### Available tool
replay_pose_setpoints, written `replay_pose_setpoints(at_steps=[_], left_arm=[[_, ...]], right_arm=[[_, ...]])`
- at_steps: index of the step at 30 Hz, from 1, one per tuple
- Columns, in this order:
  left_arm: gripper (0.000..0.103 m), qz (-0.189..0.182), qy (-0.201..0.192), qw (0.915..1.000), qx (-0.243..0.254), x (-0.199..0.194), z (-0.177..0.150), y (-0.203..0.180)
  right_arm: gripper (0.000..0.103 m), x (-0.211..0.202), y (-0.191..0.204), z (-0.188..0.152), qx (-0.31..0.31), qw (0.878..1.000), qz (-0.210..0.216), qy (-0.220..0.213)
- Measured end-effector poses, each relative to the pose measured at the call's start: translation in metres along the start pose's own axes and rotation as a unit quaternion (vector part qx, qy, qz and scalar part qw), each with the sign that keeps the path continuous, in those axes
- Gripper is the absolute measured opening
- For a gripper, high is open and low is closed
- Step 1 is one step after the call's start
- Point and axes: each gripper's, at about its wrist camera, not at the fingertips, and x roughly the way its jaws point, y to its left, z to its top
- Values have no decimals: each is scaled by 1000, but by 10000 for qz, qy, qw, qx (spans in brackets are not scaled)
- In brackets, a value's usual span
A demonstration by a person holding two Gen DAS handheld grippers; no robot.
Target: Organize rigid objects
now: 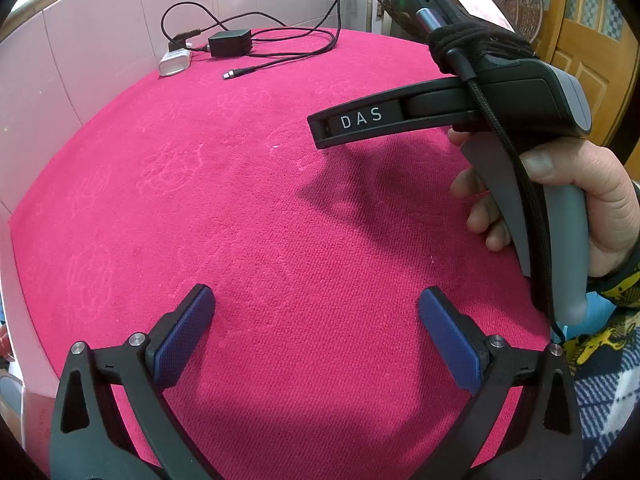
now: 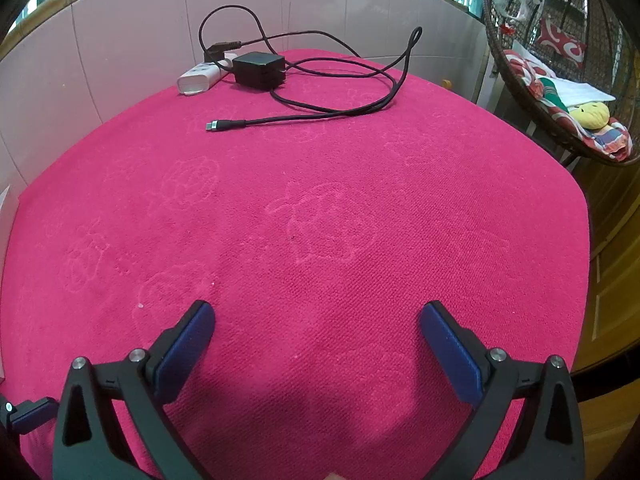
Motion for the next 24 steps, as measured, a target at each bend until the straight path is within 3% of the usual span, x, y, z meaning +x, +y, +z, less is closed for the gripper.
replay_pose_setpoints(at_steps=[24], left_arm=[[103,-5,8,10000,2,2,3,2]], right_arm=[[103,1,0,0,4,10000,-1,-5]])
